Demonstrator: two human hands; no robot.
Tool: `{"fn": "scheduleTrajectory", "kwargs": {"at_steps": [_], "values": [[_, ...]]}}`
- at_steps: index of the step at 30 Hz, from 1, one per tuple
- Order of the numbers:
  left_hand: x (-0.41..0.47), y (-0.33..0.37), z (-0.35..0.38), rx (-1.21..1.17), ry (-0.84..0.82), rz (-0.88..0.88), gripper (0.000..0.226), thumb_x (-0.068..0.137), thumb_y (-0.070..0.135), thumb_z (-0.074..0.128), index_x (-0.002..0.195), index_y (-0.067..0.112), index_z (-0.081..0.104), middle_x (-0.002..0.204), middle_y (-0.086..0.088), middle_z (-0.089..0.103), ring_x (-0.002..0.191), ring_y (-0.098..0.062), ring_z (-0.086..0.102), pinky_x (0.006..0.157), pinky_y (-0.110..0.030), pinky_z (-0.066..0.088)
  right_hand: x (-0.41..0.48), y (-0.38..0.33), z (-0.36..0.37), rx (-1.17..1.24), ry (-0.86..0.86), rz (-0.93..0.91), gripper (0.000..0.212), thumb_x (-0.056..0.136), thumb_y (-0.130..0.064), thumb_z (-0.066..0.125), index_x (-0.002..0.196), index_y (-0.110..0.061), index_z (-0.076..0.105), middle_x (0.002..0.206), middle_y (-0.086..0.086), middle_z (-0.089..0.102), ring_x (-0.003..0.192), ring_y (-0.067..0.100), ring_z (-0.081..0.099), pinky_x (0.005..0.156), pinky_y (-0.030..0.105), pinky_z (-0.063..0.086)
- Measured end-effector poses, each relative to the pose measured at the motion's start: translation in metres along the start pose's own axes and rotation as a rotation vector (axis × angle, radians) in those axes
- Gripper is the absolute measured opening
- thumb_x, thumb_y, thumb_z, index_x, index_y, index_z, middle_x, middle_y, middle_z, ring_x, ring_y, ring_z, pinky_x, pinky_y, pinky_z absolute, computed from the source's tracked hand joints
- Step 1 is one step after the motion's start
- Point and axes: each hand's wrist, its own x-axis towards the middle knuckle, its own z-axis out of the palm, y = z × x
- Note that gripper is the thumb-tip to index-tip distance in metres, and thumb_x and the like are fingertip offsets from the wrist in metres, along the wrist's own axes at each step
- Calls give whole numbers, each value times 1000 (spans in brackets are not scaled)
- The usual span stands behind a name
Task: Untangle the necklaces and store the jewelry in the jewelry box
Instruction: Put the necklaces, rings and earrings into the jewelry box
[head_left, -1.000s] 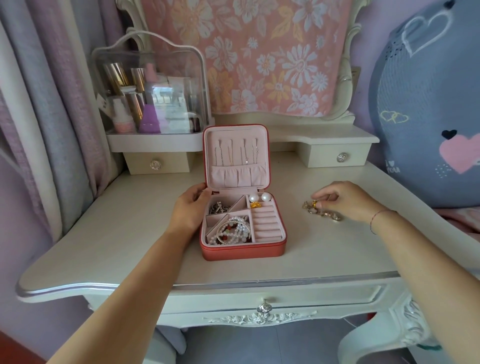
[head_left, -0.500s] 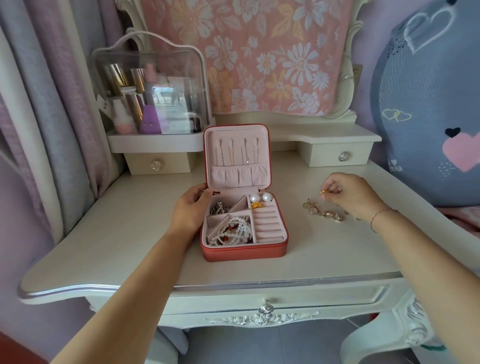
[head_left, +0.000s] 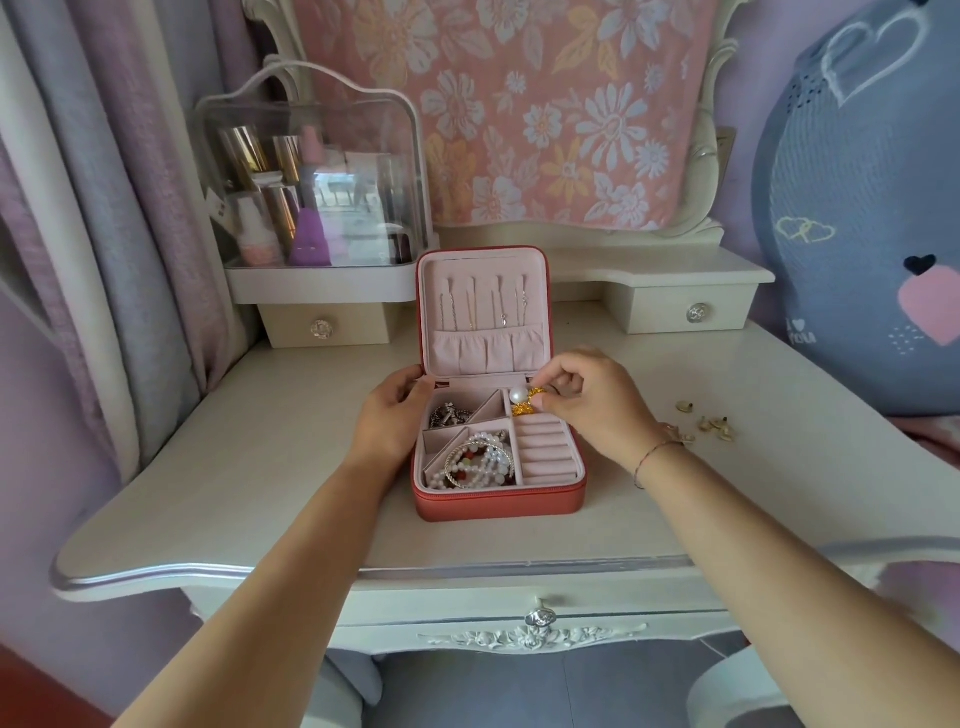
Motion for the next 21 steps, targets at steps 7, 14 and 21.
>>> {"fn": "scheduleTrajectory", "kwargs": {"at_steps": [7,14,21], "values": [[1,0,0,-5,-10,4,17,98,19,53,100,27,68,98,6,73,98,-16,68,98,-41,51,-3,2,-2,-101,-27,-14,14,80,-10,75,91,-18,74,77,-6,62,67,3,52,63,10,42],[3,-4,-2,19,-8,-2,18,95,23,55,95,30,72,97,2,75,99,-23,69,97,-48,50,-3,0,-8,-155,-40,-34,14,81,-12,74,92,-20,76,82,-9,71,73,2,61,69,12,47],[2,-4,-1,-1,-10,-13,18,94,24,56,103,26,72,99,2,75,100,-21,69,98,-48,50,-4,-2,-6,-126,-31,7,10,79,-13,75,85,-21,74,76,-18,61,69,-2,54,66,10,40]]}}
